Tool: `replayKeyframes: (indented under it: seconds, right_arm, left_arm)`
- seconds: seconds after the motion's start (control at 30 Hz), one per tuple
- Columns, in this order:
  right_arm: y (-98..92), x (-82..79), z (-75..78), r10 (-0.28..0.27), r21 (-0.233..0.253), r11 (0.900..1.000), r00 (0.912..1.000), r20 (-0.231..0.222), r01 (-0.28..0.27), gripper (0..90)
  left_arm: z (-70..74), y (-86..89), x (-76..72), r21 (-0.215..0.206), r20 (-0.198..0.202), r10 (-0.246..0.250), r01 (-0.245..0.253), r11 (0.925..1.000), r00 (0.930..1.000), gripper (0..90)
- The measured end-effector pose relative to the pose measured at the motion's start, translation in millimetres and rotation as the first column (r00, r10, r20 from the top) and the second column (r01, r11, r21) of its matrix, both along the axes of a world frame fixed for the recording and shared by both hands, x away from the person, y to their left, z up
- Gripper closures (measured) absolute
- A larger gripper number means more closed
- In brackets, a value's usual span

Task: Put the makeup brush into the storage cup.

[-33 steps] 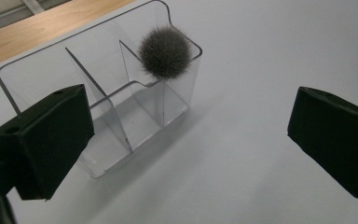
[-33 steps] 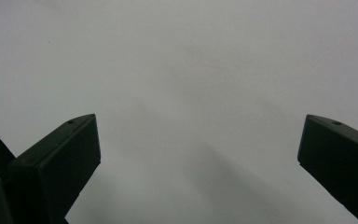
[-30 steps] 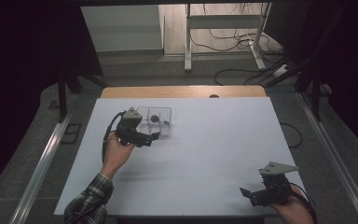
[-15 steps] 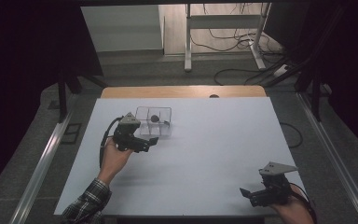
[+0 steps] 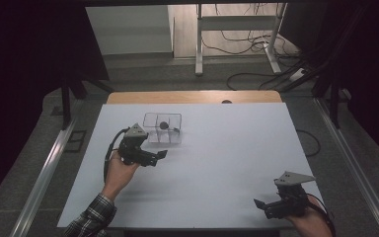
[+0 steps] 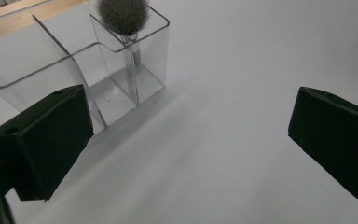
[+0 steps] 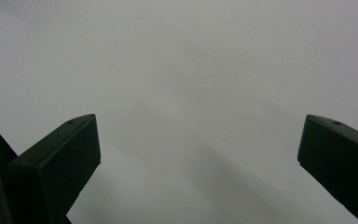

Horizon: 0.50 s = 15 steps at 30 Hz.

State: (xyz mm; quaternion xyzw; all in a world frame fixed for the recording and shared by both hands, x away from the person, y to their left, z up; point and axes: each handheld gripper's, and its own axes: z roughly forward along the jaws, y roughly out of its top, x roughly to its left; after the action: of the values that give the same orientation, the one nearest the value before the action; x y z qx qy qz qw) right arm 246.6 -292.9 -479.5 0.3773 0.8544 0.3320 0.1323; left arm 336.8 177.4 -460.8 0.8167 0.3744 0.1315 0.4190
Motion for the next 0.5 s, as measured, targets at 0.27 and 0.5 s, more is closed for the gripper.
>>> replayKeyframes:
  seconds: [0.27,0.5]
  right_arm:
    - [-0.2,-0.1,0.3,-0.001,0.003,1.000,1.0000,0.001,0.001,0.0]
    - [-1.1,0.0,1.0,-0.003,0.013,1.000,1.0000,0.004,0.003,0.0]
  left_arm:
    - [-2.4,2.0,-7.8,-0.004,-0.004,0.001,-0.001,1.0000,1.0000,0.0]
    - [-2.9,8.1,-15.6,0.001,-0.002,0.008,-0.008,1.0000,1.0000,0.0]
